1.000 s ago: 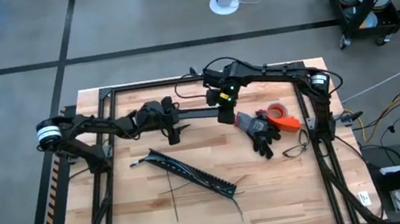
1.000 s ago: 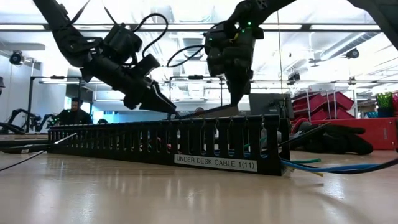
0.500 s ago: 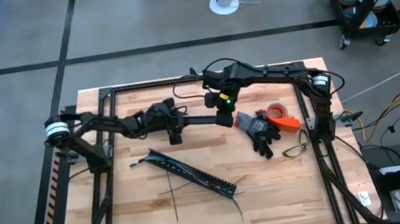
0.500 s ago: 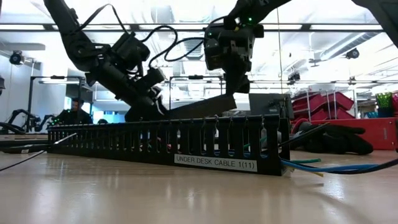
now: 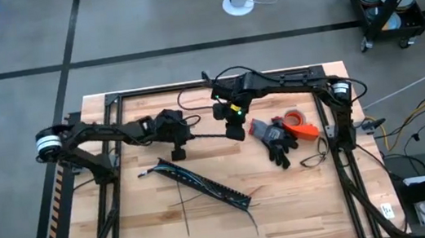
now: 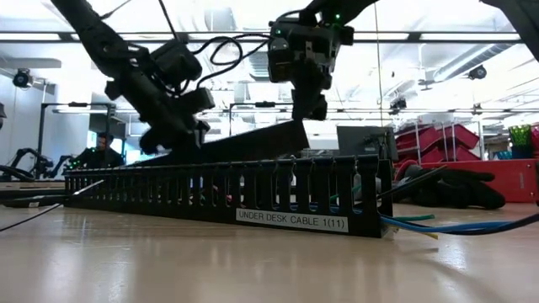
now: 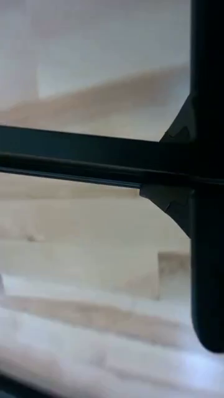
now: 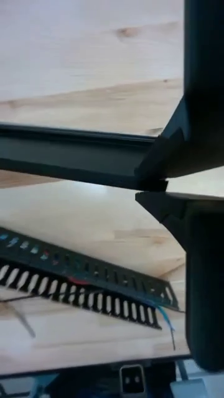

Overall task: Ziptie cables
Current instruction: Insert the black cable duct cover into the black cable duct

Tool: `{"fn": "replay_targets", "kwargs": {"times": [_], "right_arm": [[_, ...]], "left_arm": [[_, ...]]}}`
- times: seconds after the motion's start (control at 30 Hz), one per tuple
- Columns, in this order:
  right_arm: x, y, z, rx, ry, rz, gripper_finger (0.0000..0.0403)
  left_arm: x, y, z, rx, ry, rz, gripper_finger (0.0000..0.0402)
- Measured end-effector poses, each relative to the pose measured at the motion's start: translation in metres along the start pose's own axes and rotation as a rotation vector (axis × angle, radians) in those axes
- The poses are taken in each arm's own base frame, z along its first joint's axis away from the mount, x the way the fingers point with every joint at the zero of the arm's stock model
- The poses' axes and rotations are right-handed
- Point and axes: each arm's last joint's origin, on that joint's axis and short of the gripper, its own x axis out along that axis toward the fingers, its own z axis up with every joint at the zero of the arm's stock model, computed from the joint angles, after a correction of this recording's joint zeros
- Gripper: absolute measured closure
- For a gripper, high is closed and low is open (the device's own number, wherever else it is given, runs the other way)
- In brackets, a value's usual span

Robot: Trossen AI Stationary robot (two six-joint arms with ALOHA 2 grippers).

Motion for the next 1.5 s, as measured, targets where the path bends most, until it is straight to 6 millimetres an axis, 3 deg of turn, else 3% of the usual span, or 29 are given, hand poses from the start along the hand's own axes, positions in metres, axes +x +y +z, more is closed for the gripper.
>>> {"fn": "replay_targets", "kwargs": {"times": [0.2, 0.43, 0.57, 0.67, 0.77, 0.9, 1.07, 1.3, 1.5], "right_arm": [[-0.02, 0.022, 0.011, -0.101, -0.064, -0.044, 0.0334], [-0.025, 0.078, 0.025, -0.438, -0.113, -0.463, 0.0302], [-0.014, 0.11, 0.028, -0.626, -0.118, -0.617, 0.0267], [-0.003, 0.13, 0.026, -0.741, -0.124, -0.691, 0.0234], [0.015, 0.145, 0.02, -0.83, -0.119, -0.755, 0.02], [0.034, 0.16, 0.016, -0.903, -0.167, -0.826, 0.0159], [0.039, 0.168, 0.014, -0.899, -0.199, -0.757, 0.0122], [0.061, 0.16, 0.017, -0.936, -0.151, -0.742, 0.0081], [0.08, 0.154, 0.022, -0.955, -0.14, -0.774, 0.0072]], "left_arm": [[-0.019, 0.002, 0.015, -0.178, 0.048, -0.125, 0.0401], [-0.032, 0.008, 0.031, -0.275, 0.159, -0.203, 0.04], [-0.037, 0.011, 0.036, -0.315, 0.187, -0.239, 0.04], [-0.038, 0.011, 0.034, -0.362, 0.164, -0.37, 0.04], [-0.039, 0.007, 0.035, -0.383, 0.097, -0.528, 0.04], [-0.037, 0.007, 0.037, -0.408, 0.042, -0.592, 0.04], [-0.038, 0.005, 0.04, -0.458, 0.006, -0.698, 0.0401], [-0.035, 0.003, 0.041, -0.59, 0.057, -0.744, 0.0401], [-0.035, -0.001, 0.042, -0.597, 0.055, -0.808, 0.0401]]}}
